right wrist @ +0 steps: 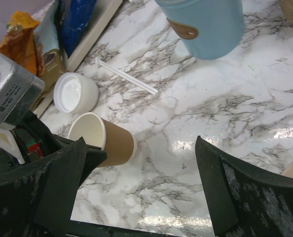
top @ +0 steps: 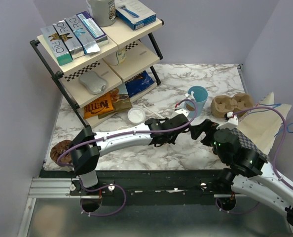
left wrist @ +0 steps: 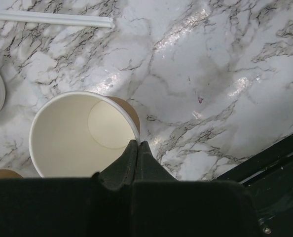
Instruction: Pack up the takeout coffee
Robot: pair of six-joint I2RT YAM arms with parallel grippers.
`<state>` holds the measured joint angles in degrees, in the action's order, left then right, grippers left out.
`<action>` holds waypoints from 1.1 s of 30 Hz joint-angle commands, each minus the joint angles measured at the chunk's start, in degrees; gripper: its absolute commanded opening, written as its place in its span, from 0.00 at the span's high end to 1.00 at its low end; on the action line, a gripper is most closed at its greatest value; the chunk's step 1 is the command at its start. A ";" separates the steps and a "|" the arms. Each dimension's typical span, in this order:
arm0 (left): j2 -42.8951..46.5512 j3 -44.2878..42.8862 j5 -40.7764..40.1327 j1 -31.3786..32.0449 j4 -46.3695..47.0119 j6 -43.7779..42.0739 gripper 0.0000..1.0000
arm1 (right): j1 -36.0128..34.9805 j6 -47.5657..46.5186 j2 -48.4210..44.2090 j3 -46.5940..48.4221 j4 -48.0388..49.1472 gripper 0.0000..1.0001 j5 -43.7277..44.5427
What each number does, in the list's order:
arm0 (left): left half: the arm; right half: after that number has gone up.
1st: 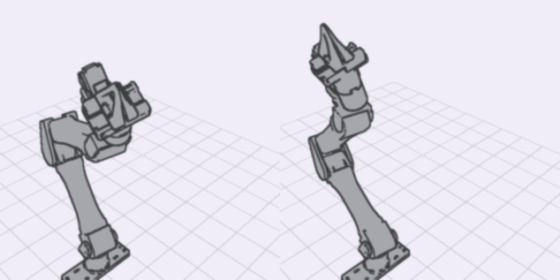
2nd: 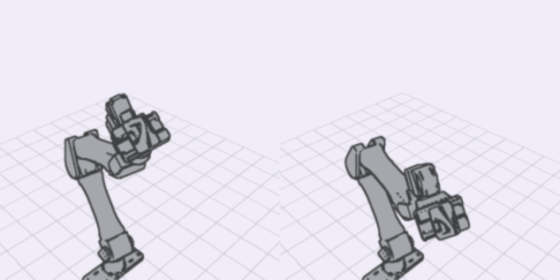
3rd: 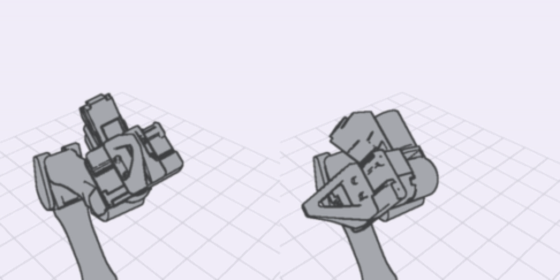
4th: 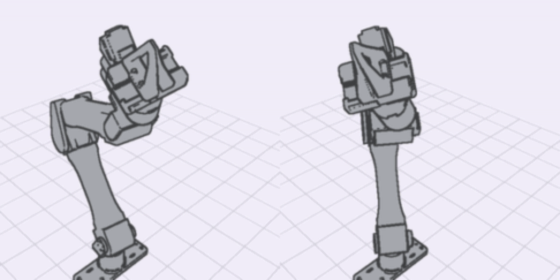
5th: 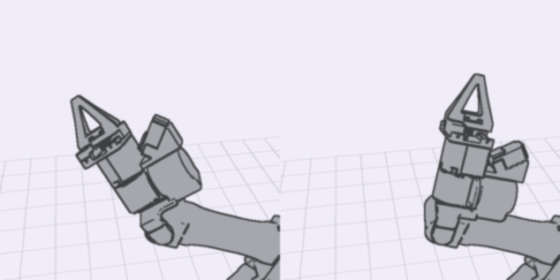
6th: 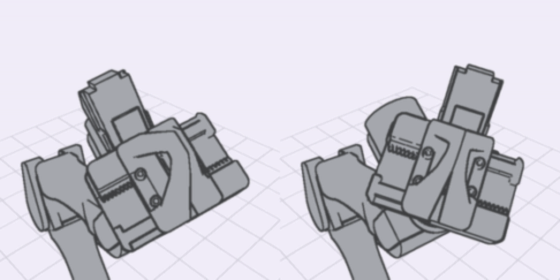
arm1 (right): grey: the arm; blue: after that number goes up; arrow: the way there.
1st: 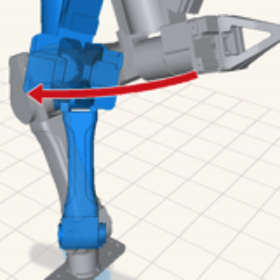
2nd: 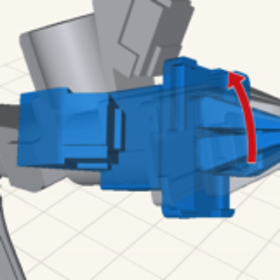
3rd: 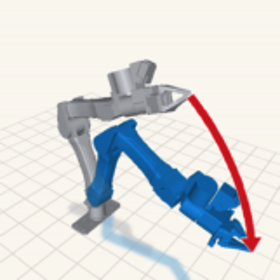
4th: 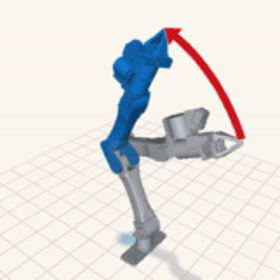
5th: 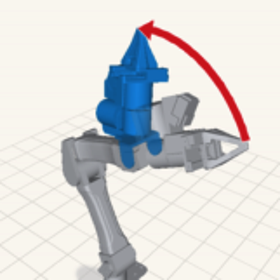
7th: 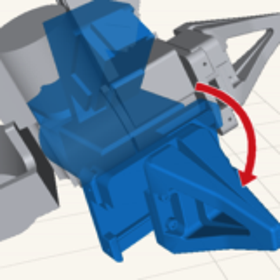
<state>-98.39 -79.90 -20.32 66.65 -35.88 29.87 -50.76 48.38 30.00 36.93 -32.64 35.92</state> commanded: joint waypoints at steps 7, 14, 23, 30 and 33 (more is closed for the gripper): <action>0.13 4.31 1.42 1.02 2.04 1.95 0.78 | 0.23 -0.13 0.32 2.80 -2.51 0.00 4.07; 5.03 4.66 2.91 1.37 2.57 1.07 0.35 | 0.23 -2.58 1.81 4.20 -1.38 0.00 2.32; 20.75 6.68 -0.35 -2.39 0.81 3.08 0.01 | 0.14 -14.09 12.70 9.29 7.50 0.00 -8.85; 31.32 18.00 6.60 -20.93 1.69 7.48 0.01 | 0.23 -17.71 29.48 19.39 11.46 0.01 -16.40; 33.78 21.35 6.95 -25.60 2.91 8.19 0.01 | 0.40 -17.97 39.23 25.02 11.29 0.03 -19.92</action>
<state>-67.07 -63.18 -16.78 45.21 -32.88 35.57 -50.74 32.91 60.27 55.72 -23.81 22.70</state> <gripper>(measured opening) 0.988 0.994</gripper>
